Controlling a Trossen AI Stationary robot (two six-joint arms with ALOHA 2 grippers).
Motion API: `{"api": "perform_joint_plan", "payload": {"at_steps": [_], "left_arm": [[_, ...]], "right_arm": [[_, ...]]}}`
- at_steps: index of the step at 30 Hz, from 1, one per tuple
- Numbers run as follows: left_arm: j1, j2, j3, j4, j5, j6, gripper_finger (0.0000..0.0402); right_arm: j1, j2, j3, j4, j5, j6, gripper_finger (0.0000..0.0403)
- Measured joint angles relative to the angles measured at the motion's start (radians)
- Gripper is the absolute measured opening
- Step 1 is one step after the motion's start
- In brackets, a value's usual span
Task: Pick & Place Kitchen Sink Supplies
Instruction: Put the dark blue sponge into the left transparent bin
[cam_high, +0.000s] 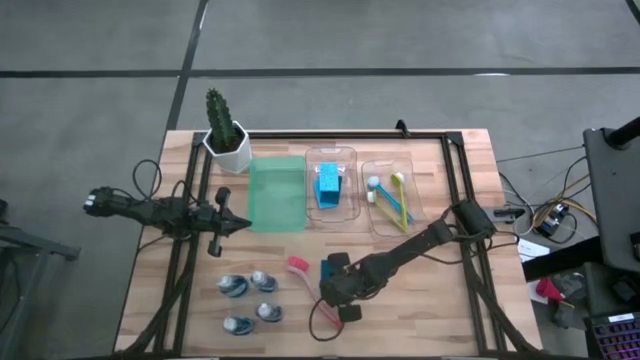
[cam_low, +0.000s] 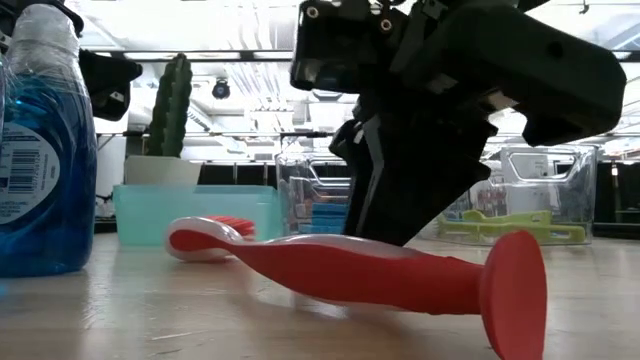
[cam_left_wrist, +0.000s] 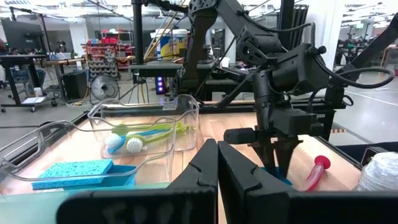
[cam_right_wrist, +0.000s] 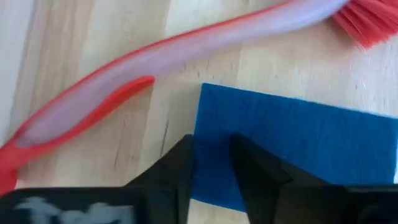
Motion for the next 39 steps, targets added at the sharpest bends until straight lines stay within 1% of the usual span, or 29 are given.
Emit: {"api": "perform_joint_plan", "payload": {"at_steps": [5,8,14,17,22,26,29,34,39], "left_arm": [[0.0,0.0,0.0,0.0,0.0,0.0,0.0003],[0.0,0.0,0.0,0.0,0.0,0.0,0.0003],[0.0,0.0,0.0,0.0,0.0,0.0,0.0003],[0.0,0.0,0.0,0.0,0.0,0.0,0.0003],[0.0,-0.001,0.0,0.0,0.0,0.0,0.0003],[0.0,-0.001,0.0,0.0,0.0,0.0,0.0003],[0.0,-0.001,0.0,0.0,0.0,0.0,0.0003],[0.0,-0.001,0.0,0.0,0.0,0.0,0.0003],[0.0,-0.001,0.0,0.0,0.0,0.0,0.0003]], "right_arm": [[-0.005,0.004,-0.005,-0.006,-0.002,-0.042,0.0022],[-0.004,-0.001,0.009,-0.043,0.044,-0.065,0.0011],[-0.009,-0.033,0.055,-0.222,0.21,-0.082,0.0008],[-0.008,-0.062,0.088,-0.271,0.272,-0.082,0.0008],[0.004,-0.083,0.106,-0.283,0.285,-0.093,0.0007],[0.013,-0.091,0.133,-0.317,0.344,-0.097,0.0007],[0.02,-0.091,0.148,-0.336,0.351,-0.104,0.0007],[0.02,-0.104,0.181,-0.354,0.378,-0.15,0.0007],[0.015,-0.127,0.216,-0.376,0.432,-0.216,0.0007]]}}
